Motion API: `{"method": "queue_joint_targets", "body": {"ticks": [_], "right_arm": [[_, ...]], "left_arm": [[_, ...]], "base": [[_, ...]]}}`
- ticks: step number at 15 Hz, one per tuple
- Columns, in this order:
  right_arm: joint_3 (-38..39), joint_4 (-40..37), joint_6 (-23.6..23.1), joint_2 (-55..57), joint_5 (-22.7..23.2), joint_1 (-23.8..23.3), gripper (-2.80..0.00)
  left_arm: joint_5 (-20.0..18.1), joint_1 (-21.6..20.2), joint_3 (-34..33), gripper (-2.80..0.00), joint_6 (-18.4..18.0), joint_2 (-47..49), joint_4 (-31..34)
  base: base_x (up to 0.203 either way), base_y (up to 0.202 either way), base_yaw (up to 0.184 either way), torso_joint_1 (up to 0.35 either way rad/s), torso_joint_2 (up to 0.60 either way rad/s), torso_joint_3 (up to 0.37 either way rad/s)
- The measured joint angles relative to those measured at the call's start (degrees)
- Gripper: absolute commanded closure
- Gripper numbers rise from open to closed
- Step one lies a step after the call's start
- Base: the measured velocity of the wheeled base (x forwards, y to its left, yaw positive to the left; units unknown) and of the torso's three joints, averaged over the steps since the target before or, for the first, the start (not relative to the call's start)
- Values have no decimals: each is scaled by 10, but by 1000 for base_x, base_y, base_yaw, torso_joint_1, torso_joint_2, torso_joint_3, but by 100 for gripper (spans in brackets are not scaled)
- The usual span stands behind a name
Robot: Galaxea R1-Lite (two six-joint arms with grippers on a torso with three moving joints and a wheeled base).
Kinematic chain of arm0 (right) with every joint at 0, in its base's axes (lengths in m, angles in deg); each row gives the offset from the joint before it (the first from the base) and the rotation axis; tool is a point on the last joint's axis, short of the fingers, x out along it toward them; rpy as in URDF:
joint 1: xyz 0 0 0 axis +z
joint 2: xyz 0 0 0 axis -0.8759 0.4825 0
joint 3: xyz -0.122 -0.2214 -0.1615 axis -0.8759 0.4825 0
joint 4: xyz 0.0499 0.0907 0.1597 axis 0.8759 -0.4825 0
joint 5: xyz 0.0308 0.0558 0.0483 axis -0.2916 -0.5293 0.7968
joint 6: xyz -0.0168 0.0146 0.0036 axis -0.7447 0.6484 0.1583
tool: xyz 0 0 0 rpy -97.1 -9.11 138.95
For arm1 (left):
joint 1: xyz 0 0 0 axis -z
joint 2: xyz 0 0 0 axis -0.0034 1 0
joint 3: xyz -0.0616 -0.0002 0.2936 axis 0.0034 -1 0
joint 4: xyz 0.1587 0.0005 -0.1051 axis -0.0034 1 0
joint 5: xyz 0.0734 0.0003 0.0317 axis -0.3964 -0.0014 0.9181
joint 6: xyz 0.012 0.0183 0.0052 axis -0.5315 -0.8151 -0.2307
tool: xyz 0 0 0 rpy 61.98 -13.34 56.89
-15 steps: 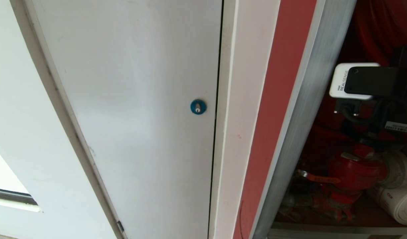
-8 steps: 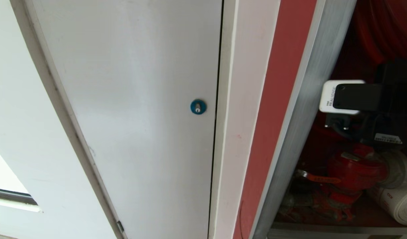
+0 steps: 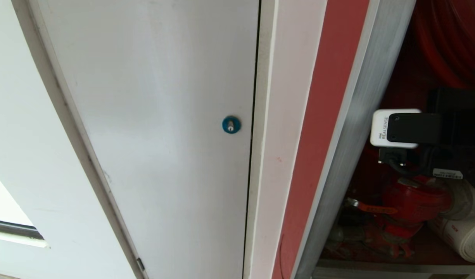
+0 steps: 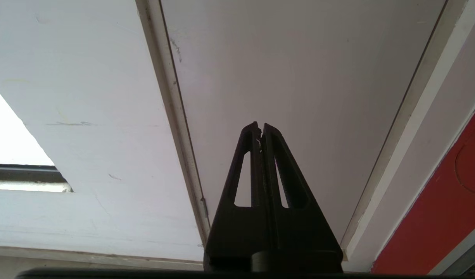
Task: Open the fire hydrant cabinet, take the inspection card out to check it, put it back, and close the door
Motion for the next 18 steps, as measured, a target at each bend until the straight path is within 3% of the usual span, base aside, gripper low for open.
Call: {"method": "queue_joint_targets", "body": {"ticks": [17, 18], "right_arm": [[32, 11, 0, -10, 55, -49, 0], [32, 17, 0, -9, 55, -49, -280]], "left_arm": [[0, 0, 0, 0, 0, 0, 0], [0, 0, 0, 0, 0, 0, 0]], "base": [[0, 0, 0, 0, 0, 0], [0, 0, 0, 0, 0, 0]]}}
